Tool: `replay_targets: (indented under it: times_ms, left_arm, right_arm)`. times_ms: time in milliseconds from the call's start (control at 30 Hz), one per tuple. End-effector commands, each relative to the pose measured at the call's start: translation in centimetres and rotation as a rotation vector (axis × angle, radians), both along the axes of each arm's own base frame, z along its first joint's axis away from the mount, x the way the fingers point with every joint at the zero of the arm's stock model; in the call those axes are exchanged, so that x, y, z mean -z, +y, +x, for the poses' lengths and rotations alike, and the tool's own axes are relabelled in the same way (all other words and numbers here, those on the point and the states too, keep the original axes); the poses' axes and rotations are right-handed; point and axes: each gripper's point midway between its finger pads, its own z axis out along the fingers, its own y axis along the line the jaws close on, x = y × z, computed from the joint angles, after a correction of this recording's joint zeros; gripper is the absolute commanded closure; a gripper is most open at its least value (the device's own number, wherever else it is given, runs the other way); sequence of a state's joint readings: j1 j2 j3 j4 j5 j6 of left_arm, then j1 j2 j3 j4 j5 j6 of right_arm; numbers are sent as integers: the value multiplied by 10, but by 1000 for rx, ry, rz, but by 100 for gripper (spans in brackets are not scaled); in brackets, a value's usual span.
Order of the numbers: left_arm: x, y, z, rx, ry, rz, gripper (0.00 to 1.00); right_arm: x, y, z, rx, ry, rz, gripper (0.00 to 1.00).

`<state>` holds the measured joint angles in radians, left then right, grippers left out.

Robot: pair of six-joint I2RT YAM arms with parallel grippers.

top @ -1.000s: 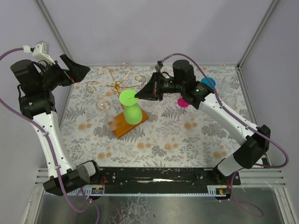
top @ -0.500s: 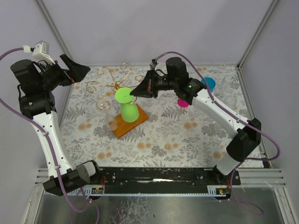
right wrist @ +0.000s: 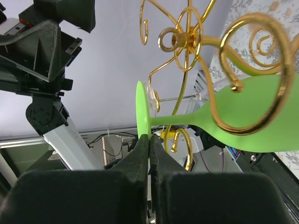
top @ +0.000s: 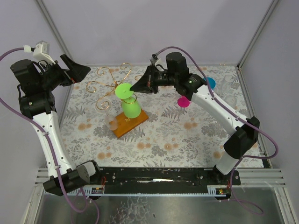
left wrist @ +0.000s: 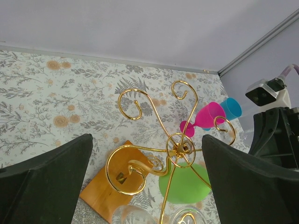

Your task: Take the wine glass off the wine glass rack

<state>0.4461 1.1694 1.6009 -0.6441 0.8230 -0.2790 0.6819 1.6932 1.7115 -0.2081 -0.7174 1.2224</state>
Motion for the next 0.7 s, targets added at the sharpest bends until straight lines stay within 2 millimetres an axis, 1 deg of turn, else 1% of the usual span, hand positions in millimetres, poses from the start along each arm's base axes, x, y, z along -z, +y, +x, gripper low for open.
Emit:
replay_targets:
  times_ms: [0, 33, 67, 267, 367, 467, 500, 600, 667]
  left_arm:
    - [-11, -1, -1, 15, -50, 23, 0]
    - [-11, -1, -1, 15, -50, 23, 0]
    - [-11, -1, -1, 15, -52, 24, 0]
    - [-11, -2, -2, 21, -52, 23, 0]
    - [-12, -3, -3, 25, -54, 24, 0]
    - [-14, -5, -3, 34, -54, 18, 0]
    - [-17, -5, -3, 38, -61, 18, 0]
    - [-28, -8, -3, 59, -75, 8, 0]
    - [-39, -12, -2, 90, -88, -10, 0]
  right_arm:
    - [-18, -16, 17, 60, -76, 22, 100]
    - [-24, -21, 16, 70, -89, 31, 100]
    - [-26, -24, 17, 79, -94, 34, 100]
    - [-27, -34, 25, 106, -101, 35, 100]
    - [-29, -41, 23, 118, -98, 30, 100]
    - [-30, -50, 16, 126, -97, 27, 100]
    - [-33, -54, 14, 131, -100, 28, 100]
    - [-24, -67, 7, 150, -80, 1, 100]
    - [-23, -78, 3, 170, -79, -7, 100]
